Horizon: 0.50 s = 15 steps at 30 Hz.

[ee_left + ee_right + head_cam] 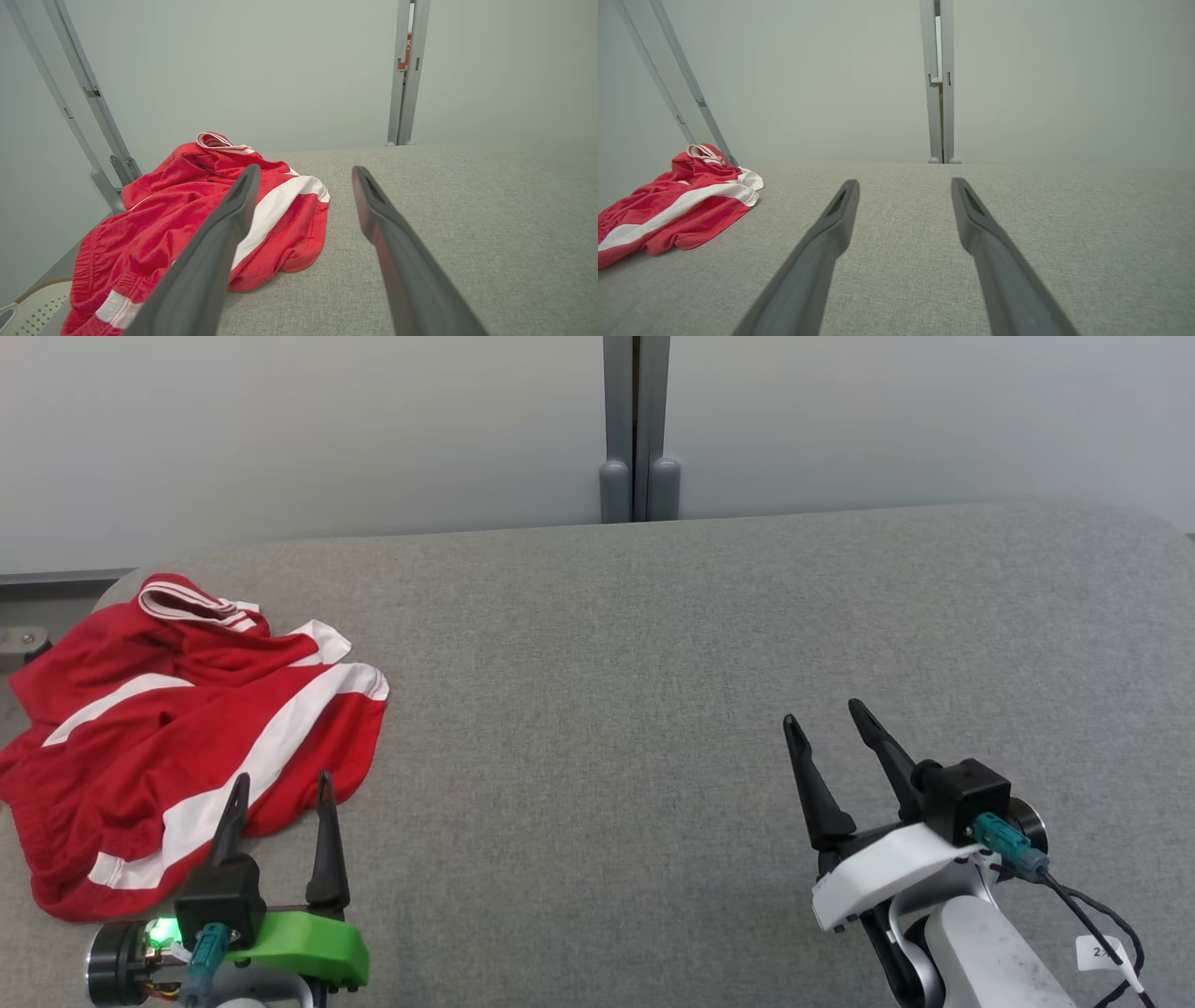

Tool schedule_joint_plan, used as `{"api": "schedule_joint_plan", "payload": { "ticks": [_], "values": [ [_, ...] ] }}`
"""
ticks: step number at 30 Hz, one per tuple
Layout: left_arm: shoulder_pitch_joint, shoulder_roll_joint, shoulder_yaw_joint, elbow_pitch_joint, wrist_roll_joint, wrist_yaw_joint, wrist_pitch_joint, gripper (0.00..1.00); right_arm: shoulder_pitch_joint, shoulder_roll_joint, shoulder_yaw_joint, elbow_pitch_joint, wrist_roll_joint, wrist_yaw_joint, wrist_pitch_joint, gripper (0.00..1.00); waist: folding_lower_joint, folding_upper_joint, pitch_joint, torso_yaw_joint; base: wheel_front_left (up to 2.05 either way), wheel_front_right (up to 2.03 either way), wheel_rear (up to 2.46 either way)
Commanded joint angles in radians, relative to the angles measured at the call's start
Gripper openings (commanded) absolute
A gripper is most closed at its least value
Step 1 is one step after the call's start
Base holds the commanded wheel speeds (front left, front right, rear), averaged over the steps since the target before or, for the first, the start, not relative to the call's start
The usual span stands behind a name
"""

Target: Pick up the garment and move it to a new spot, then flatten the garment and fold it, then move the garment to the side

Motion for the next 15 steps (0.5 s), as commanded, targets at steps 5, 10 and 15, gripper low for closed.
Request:
{"api": "schedule_joint_plan", "payload": {
  "ticks": [5,10,15],
  "values": [
    [-0.006,0.005,0.004,0.005,0.026,0.004,-0.009,1.0,-0.012,-0.003,0.001,0.001,-0.022,0.0,-0.01,1.0,0.0,0.0,-0.002,0.004,0.0,0.0,0.0],
    [-0.007,0.003,0.007,0.004,0.027,0.004,-0.009,1.0,-0.008,-0.001,-0.001,0.001,-0.023,0.0,-0.01,1.0,0.0,0.0,-0.003,0.006,0.0,0.0,0.0],
    [-0.013,0.003,0.011,0.007,0.026,-0.001,-0.009,1.0,-0.003,0.001,-0.008,0.0,-0.023,0.0,-0.01,1.0,0.0,0.0,-0.001,0.008,0.0,0.0,0.0]
  ]
}}
